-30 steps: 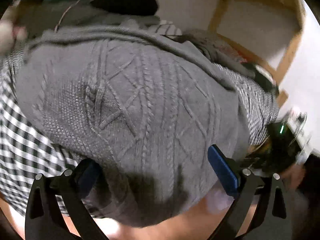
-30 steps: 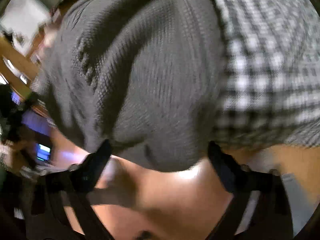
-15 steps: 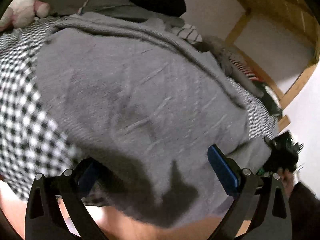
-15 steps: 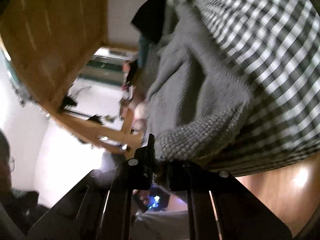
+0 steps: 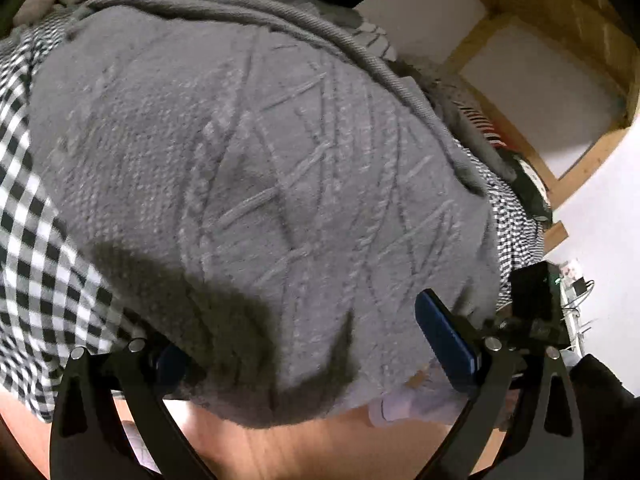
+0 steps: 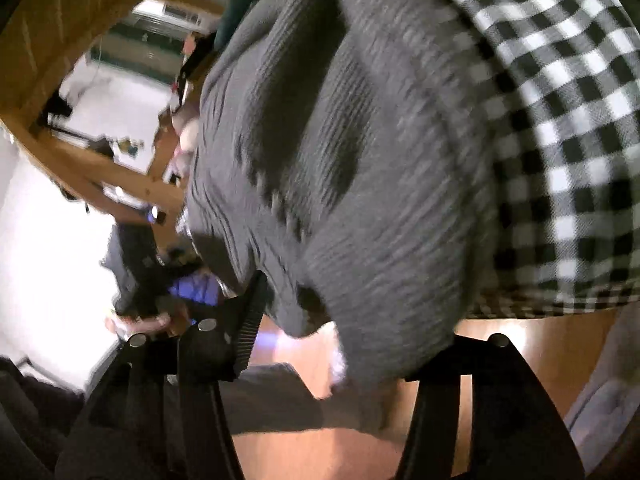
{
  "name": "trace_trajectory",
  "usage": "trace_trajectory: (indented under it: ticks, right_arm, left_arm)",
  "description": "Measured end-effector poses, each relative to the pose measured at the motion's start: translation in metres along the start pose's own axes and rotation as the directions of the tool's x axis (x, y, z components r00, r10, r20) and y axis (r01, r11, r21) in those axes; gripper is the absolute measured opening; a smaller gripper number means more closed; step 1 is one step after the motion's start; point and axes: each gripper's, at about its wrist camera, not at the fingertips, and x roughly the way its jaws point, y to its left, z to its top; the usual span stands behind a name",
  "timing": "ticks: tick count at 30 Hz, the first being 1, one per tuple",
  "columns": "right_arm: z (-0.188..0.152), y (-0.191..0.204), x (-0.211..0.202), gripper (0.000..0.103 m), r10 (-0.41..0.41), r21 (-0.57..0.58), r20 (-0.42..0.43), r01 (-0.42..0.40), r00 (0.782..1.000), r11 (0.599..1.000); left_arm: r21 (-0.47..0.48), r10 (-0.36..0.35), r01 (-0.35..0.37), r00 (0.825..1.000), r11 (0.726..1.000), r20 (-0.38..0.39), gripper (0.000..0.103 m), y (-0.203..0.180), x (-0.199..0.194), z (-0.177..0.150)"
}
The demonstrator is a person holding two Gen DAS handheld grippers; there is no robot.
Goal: Fold large clothes
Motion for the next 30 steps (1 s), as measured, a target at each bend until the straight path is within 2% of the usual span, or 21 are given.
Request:
trace_trajectory:
  ticks: [2,4,6,8,10,11,12,13,14,15,16,17,18,19,20,22,23,26,27,30]
  right_arm:
    - [-0.006,-0.003,0.010,0.054,0.005,-0.003,-0.049,-0.005,0.999,1.000]
    - [-0.012,-0.002,0.027,0.058,-0.078,-0.063,-0.113,0.071,0.991,0.996]
    - [-0.016,-0.005,0.037,0.061,-0.151,-0.125,-0.159,0.132,0.976,0.983]
    - [-0.022,-0.010,0.057,0.060,-0.164,-0.154,-0.187,0.136,0.969,0.979]
    - [-0.026,-0.015,0.075,0.037,-0.169,-0.166,-0.214,0.135,0.962,0.977]
    - [-0.026,-0.014,0.076,0.016,-0.155,-0.164,-0.210,0.122,0.965,0.979]
    - [-0.024,-0.014,0.076,0.012,-0.125,-0.136,-0.218,0.097,0.968,0.986]
    - [-0.022,-0.012,0.074,0.010,-0.086,-0.108,-0.232,0.062,0.969,0.992]
    - [-0.020,-0.005,0.068,0.010,-0.006,-0.076,-0.247,-0.013,0.969,0.997]
    - [-0.019,0.001,0.062,0.010,0.036,-0.067,-0.250,-0.054,0.968,0.996]
    - [-0.018,0.016,0.050,0.010,0.109,-0.065,-0.254,-0.129,0.961,0.989]
    - [-0.016,0.028,0.040,0.010,0.141,-0.069,-0.268,-0.165,0.953,0.984]
    - [-0.017,0.037,0.026,0.010,0.166,-0.069,-0.264,-0.190,0.950,0.979]
    - [-0.015,0.046,0.009,0.010,0.250,-0.041,-0.224,-0.265,0.942,0.963]
    - [-0.013,0.048,-0.006,0.010,0.326,-0.022,-0.178,-0.335,0.928,0.942]
    - [0.002,0.055,-0.044,0.010,0.495,0.013,-0.022,-0.494,0.869,0.869]
    - [0.013,0.059,-0.057,0.010,0.545,0.018,0.046,-0.546,0.837,0.837]
    - [0.046,0.080,-0.074,0.010,0.636,-0.007,0.146,-0.642,0.758,0.767]
    - [0.058,0.091,-0.074,0.010,0.649,-0.027,0.151,-0.653,0.746,0.757]
    - [0.105,0.138,-0.062,0.010,0.663,-0.102,0.138,-0.656,0.736,0.748]
  left_arm:
    - [-0.014,0.000,0.000,1.000,1.000,-0.002,0.098,0.003,-0.001,0.000]
    - [-0.024,-0.001,0.001,1.000,1.000,0.000,0.098,0.008,-0.003,-0.003]
    - [0.003,0.014,-0.014,1.000,1.000,-0.013,0.098,0.017,-0.007,-0.013]
    - [0.059,0.026,-0.024,0.999,0.998,-0.029,0.098,0.024,-0.006,-0.025]
    - [0.117,0.027,-0.027,1.000,0.993,-0.005,0.098,0.025,-0.010,-0.031]
    - [0.127,0.028,-0.027,1.000,0.991,-0.006,0.098,0.027,-0.012,-0.032]
    - [0.119,0.025,-0.022,1.000,0.993,-0.018,0.098,0.030,-0.014,-0.031]
    - [0.105,0.018,-0.016,1.000,0.994,-0.018,0.098,0.030,-0.018,-0.029]
    - [0.082,0.005,-0.004,1.000,0.997,-0.013,0.097,0.030,-0.020,-0.026]
    - [0.058,-0.009,0.009,1.000,0.998,-0.009,0.093,0.029,-0.021,-0.021]
    - [0.030,-0.018,0.019,1.000,0.999,-0.004,0.091,0.032,-0.026,-0.016]
    - [0.008,-0.025,0.025,1.000,1.000,0.001,0.091,0.037,-0.031,-0.013]
    - [-0.026,-0.036,0.037,0.999,0.999,0.016,0.091,0.045,-0.039,-0.008]
    - [-0.050,-0.048,0.050,0.998,0.998,0.030,0.091,0.050,-0.045,-0.005]
    - [-0.073,-0.062,0.065,0.997,0.995,0.039,0.091,0.056,-0.050,-0.002]
    - [-0.116,-0.087,0.094,0.994,0.989,0.061,0.091,0.071,-0.061,0.007]
    - [-0.127,-0.086,0.095,0.993,0.987,0.075,0.091,0.074,-0.064,0.010]
    - [-0.176,-0.073,0.093,0.991,0.980,0.114,0.091,0.089,-0.081,0.024]
    - [-0.191,-0.059,0.083,0.990,0.978,0.124,0.091,0.086,-0.083,0.026]
    - [-0.226,-0.050,0.082,0.988,0.971,0.146,0.091,0.089,-0.103,0.020]
